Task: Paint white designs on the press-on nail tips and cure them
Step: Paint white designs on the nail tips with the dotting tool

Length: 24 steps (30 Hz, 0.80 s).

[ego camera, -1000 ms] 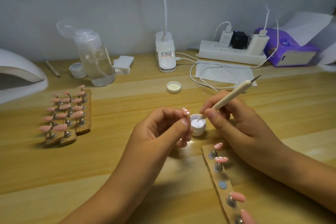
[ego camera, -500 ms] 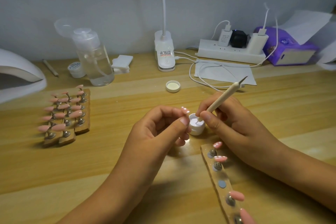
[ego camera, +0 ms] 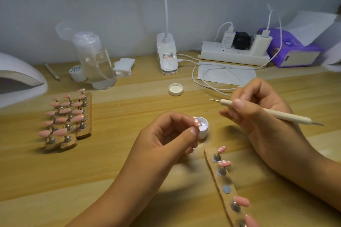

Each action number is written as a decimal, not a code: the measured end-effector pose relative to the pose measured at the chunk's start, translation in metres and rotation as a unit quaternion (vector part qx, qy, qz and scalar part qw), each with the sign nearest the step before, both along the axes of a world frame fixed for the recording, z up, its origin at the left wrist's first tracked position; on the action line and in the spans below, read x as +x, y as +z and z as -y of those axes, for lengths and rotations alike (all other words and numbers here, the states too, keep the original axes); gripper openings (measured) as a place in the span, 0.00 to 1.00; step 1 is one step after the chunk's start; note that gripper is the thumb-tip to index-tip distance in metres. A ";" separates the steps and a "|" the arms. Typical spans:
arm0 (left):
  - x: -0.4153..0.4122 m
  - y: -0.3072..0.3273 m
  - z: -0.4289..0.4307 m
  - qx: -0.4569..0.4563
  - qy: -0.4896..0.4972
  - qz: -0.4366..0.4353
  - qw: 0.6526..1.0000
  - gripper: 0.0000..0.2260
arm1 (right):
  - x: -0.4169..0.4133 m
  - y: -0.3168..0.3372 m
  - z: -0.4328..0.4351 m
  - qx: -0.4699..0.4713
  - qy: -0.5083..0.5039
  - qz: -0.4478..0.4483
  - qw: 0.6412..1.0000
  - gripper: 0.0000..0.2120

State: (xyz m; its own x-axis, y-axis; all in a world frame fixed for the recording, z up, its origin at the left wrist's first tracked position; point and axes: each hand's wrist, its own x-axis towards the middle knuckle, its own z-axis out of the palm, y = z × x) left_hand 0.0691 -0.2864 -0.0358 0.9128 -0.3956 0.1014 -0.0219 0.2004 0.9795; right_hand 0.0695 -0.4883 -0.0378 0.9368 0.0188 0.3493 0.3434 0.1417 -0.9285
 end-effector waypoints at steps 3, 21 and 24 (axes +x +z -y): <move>0.000 -0.001 -0.001 0.020 -0.007 0.015 1.000 0.03 | 0.002 0.002 -0.003 0.063 0.038 -0.031 0.997 0.06; -0.001 -0.004 0.000 0.051 -0.014 0.018 0.998 0.02 | -0.002 0.010 -0.013 0.103 0.106 -0.091 0.985 0.09; 0.000 -0.005 -0.001 0.053 -0.021 0.022 0.998 0.04 | -0.002 0.010 -0.013 0.098 0.104 -0.091 0.985 0.09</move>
State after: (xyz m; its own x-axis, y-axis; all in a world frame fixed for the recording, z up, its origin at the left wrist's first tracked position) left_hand 0.0687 -0.2851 -0.0405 0.8911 -0.4435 0.0961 -0.0586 0.0976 0.9935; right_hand 0.0676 -0.4753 -0.0280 0.9675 0.1656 0.1910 0.1175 0.3745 -0.9197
